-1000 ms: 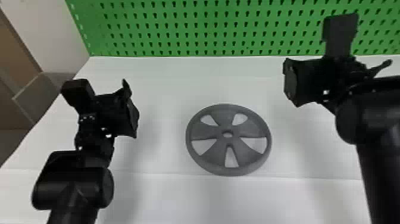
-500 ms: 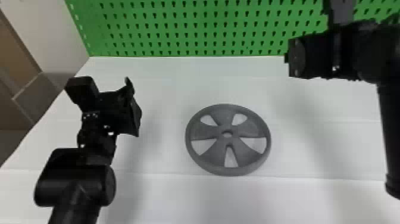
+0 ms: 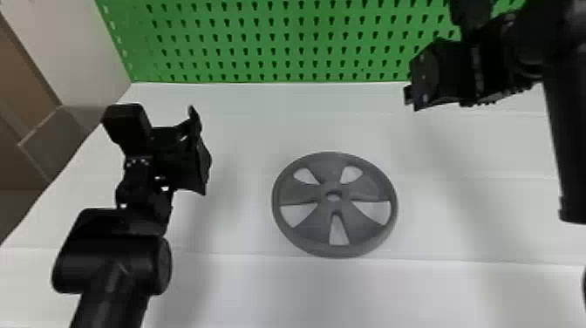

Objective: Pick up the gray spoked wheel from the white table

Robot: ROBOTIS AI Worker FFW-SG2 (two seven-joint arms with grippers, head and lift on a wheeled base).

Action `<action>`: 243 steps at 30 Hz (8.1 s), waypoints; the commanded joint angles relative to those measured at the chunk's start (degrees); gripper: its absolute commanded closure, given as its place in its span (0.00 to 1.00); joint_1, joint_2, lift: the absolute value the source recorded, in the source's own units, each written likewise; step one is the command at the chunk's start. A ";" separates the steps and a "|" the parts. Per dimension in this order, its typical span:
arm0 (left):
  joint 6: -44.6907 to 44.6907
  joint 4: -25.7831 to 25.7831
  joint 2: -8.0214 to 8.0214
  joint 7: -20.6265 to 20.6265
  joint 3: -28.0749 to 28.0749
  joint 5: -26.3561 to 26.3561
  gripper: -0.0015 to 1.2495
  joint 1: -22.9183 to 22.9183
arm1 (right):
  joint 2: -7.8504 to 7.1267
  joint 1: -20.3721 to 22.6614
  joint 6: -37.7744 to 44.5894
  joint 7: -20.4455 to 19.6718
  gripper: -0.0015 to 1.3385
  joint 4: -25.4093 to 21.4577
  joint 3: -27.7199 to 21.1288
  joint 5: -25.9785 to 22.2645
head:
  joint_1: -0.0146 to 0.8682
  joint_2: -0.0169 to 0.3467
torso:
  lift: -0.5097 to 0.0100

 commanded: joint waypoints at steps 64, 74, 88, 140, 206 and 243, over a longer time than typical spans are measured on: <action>2.99 0.00 3.79 0.09 -5.31 -1.52 0.13 -3.47 | -7.80 -18.68 -5.76 11.95 0.20 38.73 39.69 -19.14 | 0.90 0.34 | 0.81; 2.81 0.00 3.88 0.09 -5.31 -1.61 0.13 -3.39 | -8.15 -20.18 -7.60 11.95 0.20 40.32 45.85 -23.18 | 0.90 0.34 | 0.81; 2.55 0.00 3.88 0.09 -5.22 -1.61 0.13 -3.39 | -8.33 -20.44 -8.31 11.95 0.20 42.16 44.53 -23.88 | 0.90 0.34 | 0.81; 1.67 0.00 4.58 0.09 -5.66 -1.43 0.13 -3.47 | -7.01 -21.15 -5.14 11.86 0.18 55.61 42.07 -25.91 | 0.90 0.34 | 0.81; 1.76 0.53 9.24 3.87 -9.88 1.82 0.14 -5.14 | 7.19 -17.63 -6.81 -20.30 0.17 63.78 -4.87 -17.47 | 0.90 0.34 | 0.81; 1.67 0.09 9.94 3.87 -9.71 2.35 0.15 -5.06 | 7.19 -15.52 -14.55 -43.59 0.17 66.95 -14.36 -31.53 | 0.90 0.34 | 0.81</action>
